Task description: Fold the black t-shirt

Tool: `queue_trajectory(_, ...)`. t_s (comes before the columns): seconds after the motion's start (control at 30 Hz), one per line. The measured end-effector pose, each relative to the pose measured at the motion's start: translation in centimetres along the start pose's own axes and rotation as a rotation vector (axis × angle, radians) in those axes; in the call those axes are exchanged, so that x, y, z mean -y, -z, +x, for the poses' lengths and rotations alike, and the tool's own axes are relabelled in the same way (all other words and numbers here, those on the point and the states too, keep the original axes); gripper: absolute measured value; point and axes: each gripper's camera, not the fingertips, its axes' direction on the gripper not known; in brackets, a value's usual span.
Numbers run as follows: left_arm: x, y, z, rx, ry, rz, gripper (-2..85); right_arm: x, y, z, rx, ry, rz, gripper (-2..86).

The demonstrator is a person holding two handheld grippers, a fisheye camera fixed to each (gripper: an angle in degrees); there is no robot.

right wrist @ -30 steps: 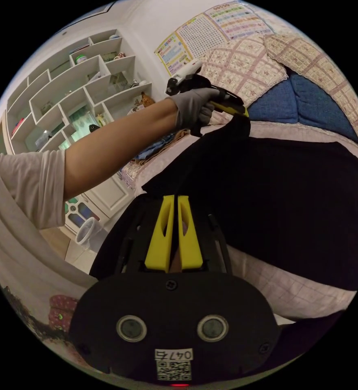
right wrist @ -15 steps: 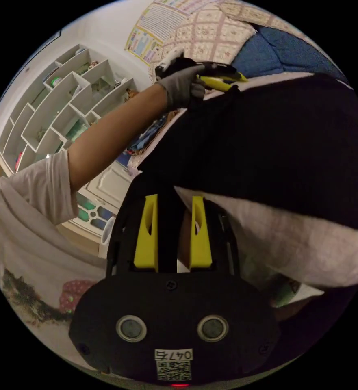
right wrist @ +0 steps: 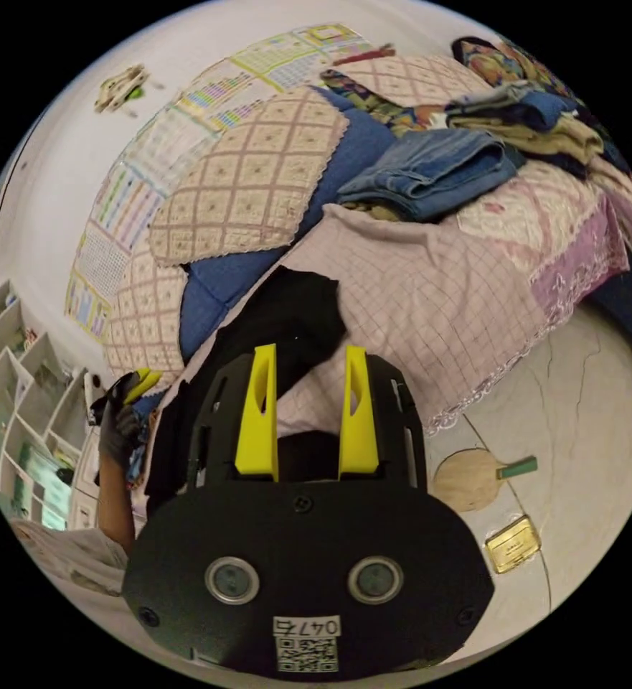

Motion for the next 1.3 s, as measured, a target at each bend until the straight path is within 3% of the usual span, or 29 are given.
queue_trajectory(0.33, 17.3, -23.4, 10.1, -0.1, -0.112, -0.303, 17.0, 4.3, -0.1, 5.8, 0.242, -0.134, -0.062, 3.8)
queue_trajectory(0.47, 19.9, -34.8, 13.9, 0.039, -0.206, -0.505, 20.0, 4.4, -0.2, 7.1, 0.312, -0.145, -0.068, 1.0)
queue_trajectory(0.57, 20.4, -39.8, 14.9, 0.161, -0.226, -0.571, 17.7, 3.9, -0.3, 7.9, 0.362, -0.166, -0.061, -0.2)
queue_trajectory(0.73, 22.0, -40.7, 14.2, 0.085, -0.197, -0.564, 9.5, 2.5, -0.7, 7.8, 0.409, -0.152, -0.066, -0.6)
queue_trajectory(0.87, 22.0, -41.9, 13.1, -0.117, -0.182, -0.6, 0.7, 1.1, -0.8, 6.1, 0.385, -0.09, -0.056, -0.8)
queue_trajectory(1.03, 21.5, -40.9, 11.2, -0.239, -0.145, -0.556, -0.8, -1.6, -0.7, 2.5, 0.269, 0.048, -0.036, -0.9)
queue_trajectory(1.3, 20.6, -26.9, 7.8, -0.488, -0.264, -0.388, -0.9, -9.8, -1.7, -10.9, 0.214, 0.487, 0.064, -0.9)
